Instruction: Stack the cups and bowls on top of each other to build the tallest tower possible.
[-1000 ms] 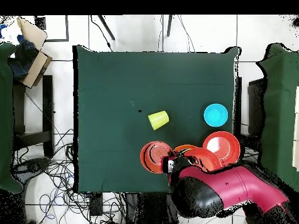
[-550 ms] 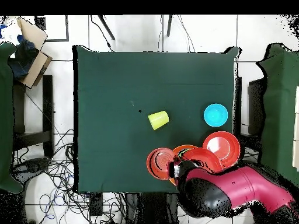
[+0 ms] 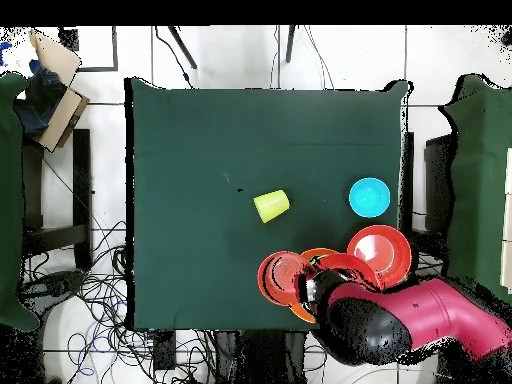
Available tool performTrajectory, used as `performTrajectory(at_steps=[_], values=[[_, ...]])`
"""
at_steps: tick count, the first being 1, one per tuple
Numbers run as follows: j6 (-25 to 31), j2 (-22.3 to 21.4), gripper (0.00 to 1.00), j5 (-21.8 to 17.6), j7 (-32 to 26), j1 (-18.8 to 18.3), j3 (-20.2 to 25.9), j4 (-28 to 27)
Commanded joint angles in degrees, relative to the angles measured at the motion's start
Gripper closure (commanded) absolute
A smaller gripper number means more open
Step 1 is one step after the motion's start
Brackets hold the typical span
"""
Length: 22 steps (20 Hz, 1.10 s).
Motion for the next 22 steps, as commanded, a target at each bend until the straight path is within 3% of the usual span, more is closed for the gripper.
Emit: performTrajectory(at_steps=[1,12,16,19,22], values=[[7.37,3.38,1.0,-4.94,-20.46,1.21,1.71,-3.63],[10.78,2.85,1.0,-6.47,-24.78,1.21,0.12,-8.72],[10.48,1.12,1.0,-4.23,-26.93,-3.89,3.67,-6.54],[10.8,2.27,1.0,-3.49,-29.34,-7.89,5.66,-5.21],[10.83,2.82,1.0,-3.55,-29.53,-9.65,7.0,-4.32]])
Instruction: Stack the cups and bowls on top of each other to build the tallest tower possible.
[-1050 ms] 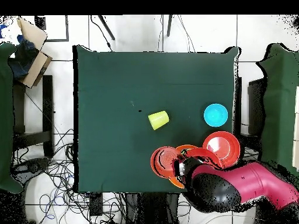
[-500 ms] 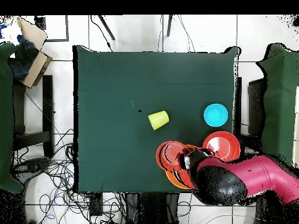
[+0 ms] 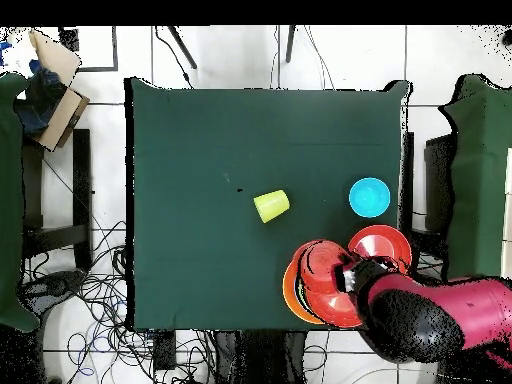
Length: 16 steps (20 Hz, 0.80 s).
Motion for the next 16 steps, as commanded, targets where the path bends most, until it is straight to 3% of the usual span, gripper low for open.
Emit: performTrajectory(at_steps=[1,9,16], values=[[5.81,1.85,1.0,-1.54,-21.15,-3.04,3.63,2.17],[3.17,-1.72,1.0,-0.35,-19.68,-12.79,12.3,8.37],[0.32,-3.32,1.0,-1.19,-14.04,-15.09,16.52,12.48]])
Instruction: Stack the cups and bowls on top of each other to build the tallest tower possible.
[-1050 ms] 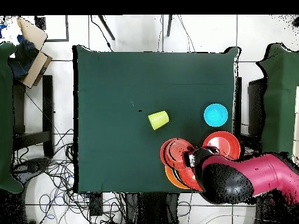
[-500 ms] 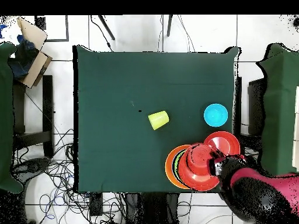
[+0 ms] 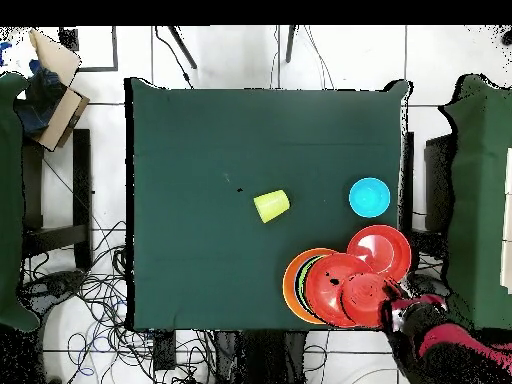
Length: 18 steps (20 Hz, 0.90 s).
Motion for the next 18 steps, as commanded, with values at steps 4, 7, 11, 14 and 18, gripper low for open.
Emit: performTrajectory(at_steps=[4,7,11,14,18], values=[[-0.1,-1.67,0.0,-1.91,-9.37,2.29,6.28,8.7],[0.22,-3.17,0.0,-0.54,-7.9,2.13,8.57,8.93],[1.3,-4.61,0.0,2.65,-6.25,0.27,14.24,9.31],[2.24,-5.36,0.0,4.12,-5.21,-0.94,17.5,9.21],[3.44,-6.63,0.0,5.69,-3.19,-1.95,21.69,8.94]])
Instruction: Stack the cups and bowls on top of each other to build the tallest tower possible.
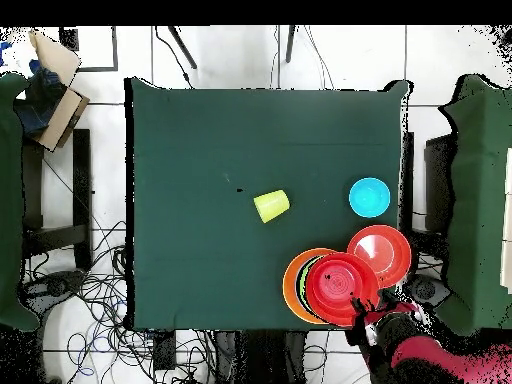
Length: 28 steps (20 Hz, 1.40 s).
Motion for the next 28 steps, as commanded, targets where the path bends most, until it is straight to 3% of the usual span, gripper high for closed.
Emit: performTrajectory(at_steps=[1,4,8,14,17,21,28], values=[[3.18,-2.35,0.0,1.25,-1.97,1.23,7.81,4.34],[2.97,-4.08,0.0,2.21,1.71,3.76,9.57,3.46],[2.27,-6.79,0.0,4.48,6.63,11.58,5.74,0.3],[-0.23,-7.77,0.0,2.97,7.75,25.36,-8.75,-3.13],[-0.56,-5.13,0.0,-1.04,8.89,34.74,-19.15,-6.63],[0.66,-0.19,0.0,-6.05,9.41,44.56,-29.87,-12.73],[3.46,6.45,0.0,-8.77,7.69,55.06,-40.89,-23.18]])
